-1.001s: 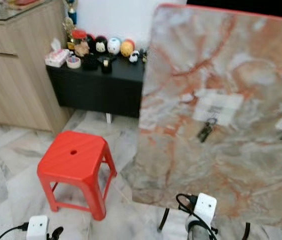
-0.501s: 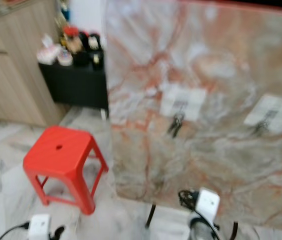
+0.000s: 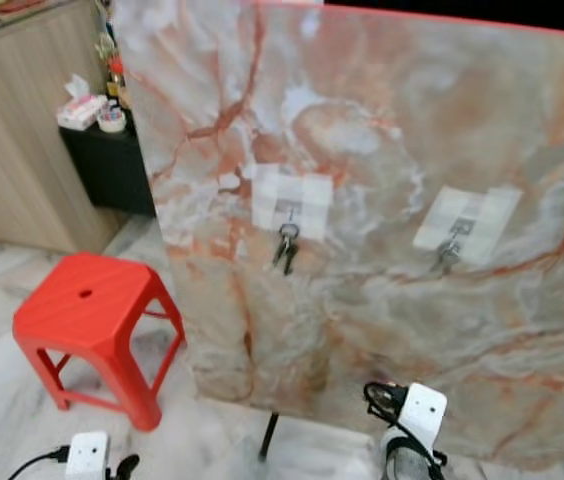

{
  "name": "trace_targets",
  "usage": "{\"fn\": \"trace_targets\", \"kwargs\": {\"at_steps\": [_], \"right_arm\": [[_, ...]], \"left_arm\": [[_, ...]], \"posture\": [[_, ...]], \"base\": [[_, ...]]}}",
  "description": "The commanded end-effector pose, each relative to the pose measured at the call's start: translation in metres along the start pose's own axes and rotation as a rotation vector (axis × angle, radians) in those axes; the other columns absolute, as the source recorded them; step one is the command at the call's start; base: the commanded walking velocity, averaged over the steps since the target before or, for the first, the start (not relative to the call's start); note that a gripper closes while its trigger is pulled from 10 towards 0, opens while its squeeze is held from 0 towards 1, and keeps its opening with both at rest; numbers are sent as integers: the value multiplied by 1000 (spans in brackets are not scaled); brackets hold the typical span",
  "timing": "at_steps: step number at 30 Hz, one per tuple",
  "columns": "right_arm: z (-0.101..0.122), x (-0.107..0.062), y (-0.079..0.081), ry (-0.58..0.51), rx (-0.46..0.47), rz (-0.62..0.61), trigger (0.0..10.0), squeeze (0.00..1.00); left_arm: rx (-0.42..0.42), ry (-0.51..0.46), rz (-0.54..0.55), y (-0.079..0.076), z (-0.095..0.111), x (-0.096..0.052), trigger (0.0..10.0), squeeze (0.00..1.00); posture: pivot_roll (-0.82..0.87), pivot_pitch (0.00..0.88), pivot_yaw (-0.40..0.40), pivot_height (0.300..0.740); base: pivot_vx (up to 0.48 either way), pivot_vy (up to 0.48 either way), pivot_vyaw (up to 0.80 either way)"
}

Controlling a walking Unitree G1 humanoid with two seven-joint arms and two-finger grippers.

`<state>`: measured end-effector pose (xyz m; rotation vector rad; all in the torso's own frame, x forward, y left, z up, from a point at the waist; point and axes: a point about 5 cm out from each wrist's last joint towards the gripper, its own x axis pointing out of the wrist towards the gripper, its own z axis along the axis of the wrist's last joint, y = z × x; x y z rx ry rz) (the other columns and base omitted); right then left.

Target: Hang keys on a hook

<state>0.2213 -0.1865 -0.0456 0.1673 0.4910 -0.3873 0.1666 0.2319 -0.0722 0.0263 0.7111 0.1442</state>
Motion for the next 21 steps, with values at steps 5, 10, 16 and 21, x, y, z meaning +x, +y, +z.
{"fn": "trace_targets", "kwargs": {"at_steps": [5,10,16,21], "right_arm": [[10,4,1,-41,4,0,10000,0],[12,4,2,-57,11,0,10000,0],[13,4,1,-63,34,-8,10000,0],[14,4,1,-65,38,-6,10000,0]], "left_arm": [[16,18,-8,-1,-4,-1,10000,0],[17,11,-12,-2,-3,-1,10000,0],[8,16,-7,-1,-3,-1,10000,0],[7,17,-7,-1,-4,-1,10000,0]], "posture": [[75,28,-92,709],[73,18,-93,709],[73,17,-93,709],[72,22,-93,709]], "base": [[0,-310,0],[0,-310,0],[0,-155,-300],[0,0,-790]]}}
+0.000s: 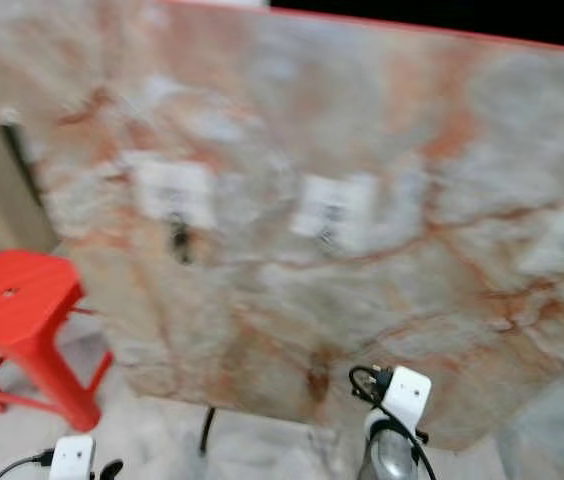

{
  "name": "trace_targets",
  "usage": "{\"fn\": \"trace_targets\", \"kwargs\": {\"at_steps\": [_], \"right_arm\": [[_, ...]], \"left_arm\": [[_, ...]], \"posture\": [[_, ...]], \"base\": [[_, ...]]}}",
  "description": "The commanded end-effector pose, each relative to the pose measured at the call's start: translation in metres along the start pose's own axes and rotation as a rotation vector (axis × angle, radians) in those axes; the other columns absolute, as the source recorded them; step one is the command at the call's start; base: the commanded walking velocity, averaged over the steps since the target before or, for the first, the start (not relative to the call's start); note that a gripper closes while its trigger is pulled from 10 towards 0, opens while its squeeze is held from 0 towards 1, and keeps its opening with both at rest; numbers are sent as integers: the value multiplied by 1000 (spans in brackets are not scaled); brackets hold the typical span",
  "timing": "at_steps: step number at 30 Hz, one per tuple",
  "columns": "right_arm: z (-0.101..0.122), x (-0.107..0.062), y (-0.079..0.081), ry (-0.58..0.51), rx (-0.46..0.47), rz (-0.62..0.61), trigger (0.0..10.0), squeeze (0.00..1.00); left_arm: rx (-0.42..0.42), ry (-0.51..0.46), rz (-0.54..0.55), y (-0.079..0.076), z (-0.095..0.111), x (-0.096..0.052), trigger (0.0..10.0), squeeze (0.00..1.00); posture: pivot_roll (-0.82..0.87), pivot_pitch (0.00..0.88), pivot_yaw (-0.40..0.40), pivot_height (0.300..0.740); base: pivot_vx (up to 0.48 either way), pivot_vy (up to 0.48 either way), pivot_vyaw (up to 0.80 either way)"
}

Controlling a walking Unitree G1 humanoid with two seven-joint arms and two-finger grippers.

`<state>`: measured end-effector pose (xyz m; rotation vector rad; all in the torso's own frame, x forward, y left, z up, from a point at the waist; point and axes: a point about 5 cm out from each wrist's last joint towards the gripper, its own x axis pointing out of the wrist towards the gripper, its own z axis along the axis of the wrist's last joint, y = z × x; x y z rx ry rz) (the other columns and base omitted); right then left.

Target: Hang keys on a hook

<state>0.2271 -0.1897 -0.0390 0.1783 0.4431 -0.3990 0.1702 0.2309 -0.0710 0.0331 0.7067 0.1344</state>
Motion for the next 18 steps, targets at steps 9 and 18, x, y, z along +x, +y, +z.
{"fn": "trace_targets", "kwargs": {"at_steps": [9,18], "right_arm": [[13,3,0,-69,6,-28,10000,0],[51,12,13,-252,-49,-11,10000,0]], "left_arm": [[-6,31,0,0,-9,-4,10000,0],[-6,31,3,1,-9,-4,10000,0]], "posture": [[73,24,-92,709],[67,30,-89,709]], "base": [[0,0,-365],[0,0,0]]}}
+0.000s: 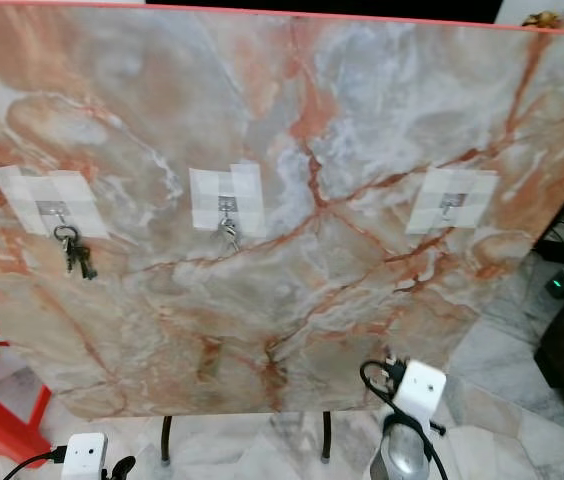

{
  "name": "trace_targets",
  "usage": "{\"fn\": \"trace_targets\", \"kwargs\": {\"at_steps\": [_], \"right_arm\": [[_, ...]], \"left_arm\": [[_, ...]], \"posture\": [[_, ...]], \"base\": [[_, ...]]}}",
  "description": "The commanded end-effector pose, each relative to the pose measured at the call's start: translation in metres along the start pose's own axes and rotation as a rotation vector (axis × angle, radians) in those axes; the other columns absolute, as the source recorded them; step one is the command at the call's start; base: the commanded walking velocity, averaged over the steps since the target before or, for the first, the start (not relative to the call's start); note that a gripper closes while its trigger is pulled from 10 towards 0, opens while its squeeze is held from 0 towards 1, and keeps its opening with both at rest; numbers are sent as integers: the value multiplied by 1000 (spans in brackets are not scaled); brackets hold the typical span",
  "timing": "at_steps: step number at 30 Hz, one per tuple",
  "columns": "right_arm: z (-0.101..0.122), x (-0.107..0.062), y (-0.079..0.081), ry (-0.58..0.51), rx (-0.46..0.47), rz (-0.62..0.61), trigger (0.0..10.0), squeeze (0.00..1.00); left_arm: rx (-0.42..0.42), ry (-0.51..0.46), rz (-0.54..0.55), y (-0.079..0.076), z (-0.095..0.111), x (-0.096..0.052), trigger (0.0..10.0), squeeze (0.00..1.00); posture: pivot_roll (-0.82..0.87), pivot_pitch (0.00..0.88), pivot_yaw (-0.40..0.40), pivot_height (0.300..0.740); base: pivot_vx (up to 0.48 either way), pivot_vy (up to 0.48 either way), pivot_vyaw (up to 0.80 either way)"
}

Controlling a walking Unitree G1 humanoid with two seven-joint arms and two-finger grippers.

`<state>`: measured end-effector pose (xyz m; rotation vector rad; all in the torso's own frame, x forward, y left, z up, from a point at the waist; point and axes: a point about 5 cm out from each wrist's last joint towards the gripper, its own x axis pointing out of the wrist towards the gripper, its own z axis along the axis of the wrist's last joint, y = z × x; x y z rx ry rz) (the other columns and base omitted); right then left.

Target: Hang keys on a hook

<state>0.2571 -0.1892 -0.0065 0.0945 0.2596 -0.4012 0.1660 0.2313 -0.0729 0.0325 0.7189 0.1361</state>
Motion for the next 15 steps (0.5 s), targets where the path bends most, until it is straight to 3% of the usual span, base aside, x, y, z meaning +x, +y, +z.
{"fn": "trace_targets", "kwargs": {"at_steps": [1,3,4,6,11,15], "right_arm": [[19,8,-2,-91,-32,-20,10000,0],[47,17,0,-232,-144,-39,10000,0],[47,17,0,-232,-144,-39,10000,0],[72,23,-4,-336,-171,-124,10000,0],[89,23,-10,-422,-209,-228,10000,0],[91,17,-17,-441,-209,-315,10000,0]], "left_arm": [[-6,20,2,0,-5,-2,10000,0],[-7,21,-1,-1,-5,-2,10000,0],[-7,21,-1,-1,-5,-2,10000,0],[-8,21,-1,-1,-5,-2,10000,0],[-10,21,1,-1,-5,-2,10000,0],[-11,22,1,-1,-6,-2,10000,0]], "posture": [[65,31,-88,709],[65,31,-88,709],[65,31,-88,709],[65,31,-86,709],[68,28,-91,709],[69,29,-91,709]], "base": [[0,0,0],[0,0,0],[0,0,0],[0,0,0],[0,0,0],[0,0,0]]}}
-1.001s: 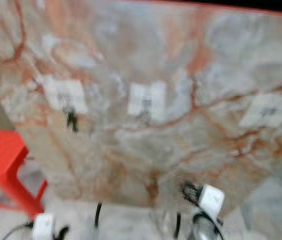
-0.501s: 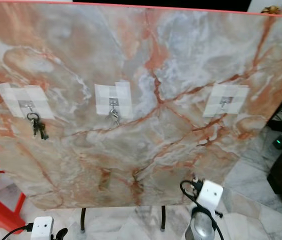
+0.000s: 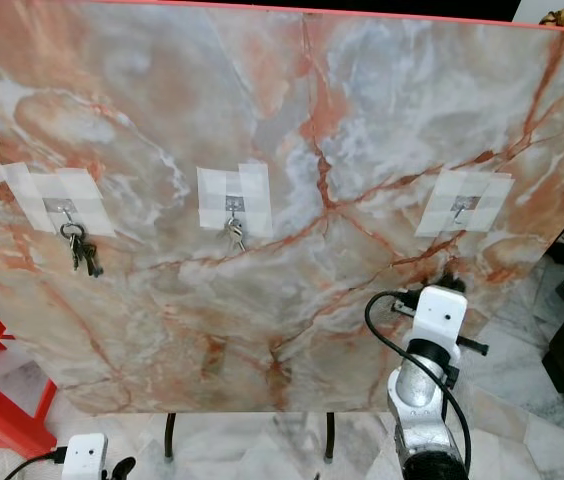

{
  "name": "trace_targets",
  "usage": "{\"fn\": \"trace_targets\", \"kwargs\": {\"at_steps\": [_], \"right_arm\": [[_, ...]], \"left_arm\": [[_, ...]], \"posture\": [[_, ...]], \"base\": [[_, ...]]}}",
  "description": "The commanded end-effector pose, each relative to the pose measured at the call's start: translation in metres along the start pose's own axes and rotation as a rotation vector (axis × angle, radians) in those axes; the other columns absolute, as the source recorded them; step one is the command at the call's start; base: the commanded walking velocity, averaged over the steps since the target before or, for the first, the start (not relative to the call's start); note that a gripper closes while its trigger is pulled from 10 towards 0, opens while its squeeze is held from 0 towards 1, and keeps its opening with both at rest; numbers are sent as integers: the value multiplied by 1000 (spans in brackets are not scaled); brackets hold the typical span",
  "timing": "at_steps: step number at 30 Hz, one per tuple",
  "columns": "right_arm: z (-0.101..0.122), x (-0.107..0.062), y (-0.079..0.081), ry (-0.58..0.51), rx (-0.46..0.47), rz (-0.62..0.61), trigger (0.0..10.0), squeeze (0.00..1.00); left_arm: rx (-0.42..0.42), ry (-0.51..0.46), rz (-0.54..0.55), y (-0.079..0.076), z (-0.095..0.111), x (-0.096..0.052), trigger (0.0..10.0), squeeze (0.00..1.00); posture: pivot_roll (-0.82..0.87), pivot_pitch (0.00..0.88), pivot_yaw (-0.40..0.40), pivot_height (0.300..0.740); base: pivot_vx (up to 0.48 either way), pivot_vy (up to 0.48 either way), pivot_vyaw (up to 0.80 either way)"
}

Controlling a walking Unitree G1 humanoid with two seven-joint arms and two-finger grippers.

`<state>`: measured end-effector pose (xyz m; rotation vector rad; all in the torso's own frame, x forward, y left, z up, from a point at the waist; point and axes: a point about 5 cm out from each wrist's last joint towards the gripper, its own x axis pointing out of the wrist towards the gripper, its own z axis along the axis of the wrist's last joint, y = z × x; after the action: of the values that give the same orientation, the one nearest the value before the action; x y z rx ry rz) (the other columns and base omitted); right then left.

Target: Hang keys on a hook

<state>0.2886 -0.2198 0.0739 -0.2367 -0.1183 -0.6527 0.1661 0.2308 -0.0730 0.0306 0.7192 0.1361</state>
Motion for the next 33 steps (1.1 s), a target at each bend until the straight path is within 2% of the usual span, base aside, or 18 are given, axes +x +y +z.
{"fn": "trace_targets", "kwargs": {"at_steps": [1,6,10,12,13,16,23,26,28,33], "right_arm": [[1,-1,-7,-5,-14,-57,10000,0],[5,-5,-15,-42,-58,-105,10000,0],[22,0,-18,-140,-110,-119,10000,0],[25,1,-18,-157,-120,-118,10000,0],[33,4,-16,-209,-148,-108,10000,0],[43,7,-16,-270,-176,-105,10000,0],[57,9,-13,-349,-224,-91,10000,0],[58,8,-10,-351,-239,-77,10000,0],[55,6,-1,-329,-259,-21,10000,0],[50,8,-1,-305,-287,-14,10000,0]], "left_arm": [[-9,23,2,0,-6,-2,10000,0],[-7,26,3,0,-6,-2,10000,0],[-7,26,4,1,-6,-2,10000,0],[-7,26,3,1,-6,-2,10000,0],[-7,27,2,0,-6,-2,10000,0],[-8,28,1,0,-6,-2,10000,0],[-8,29,1,-1,-6,-2,10000,0],[-8,28,1,-1,-6,-2,10000,0],[-7,28,2,-1,-7,-2,10000,0],[-8,24,2,-2,-6,-2,10000,0]], "posture": [[69,29,-91,709],[67,35,-89,709],[67,33,-89,709],[67,33,-89,709],[67,33,-89,709],[71,31,-89,709],[72,30,-89,709],[69,32,-89,709],[70,34,-87,709],[75,34,-91,709]], "base": [[0,0,0],[0,0,0],[0,0,0],[0,0,0],[0,0,0],[0,0,0],[0,0,0],[0,0,0],[0,0,0],[0,0,0]]}}
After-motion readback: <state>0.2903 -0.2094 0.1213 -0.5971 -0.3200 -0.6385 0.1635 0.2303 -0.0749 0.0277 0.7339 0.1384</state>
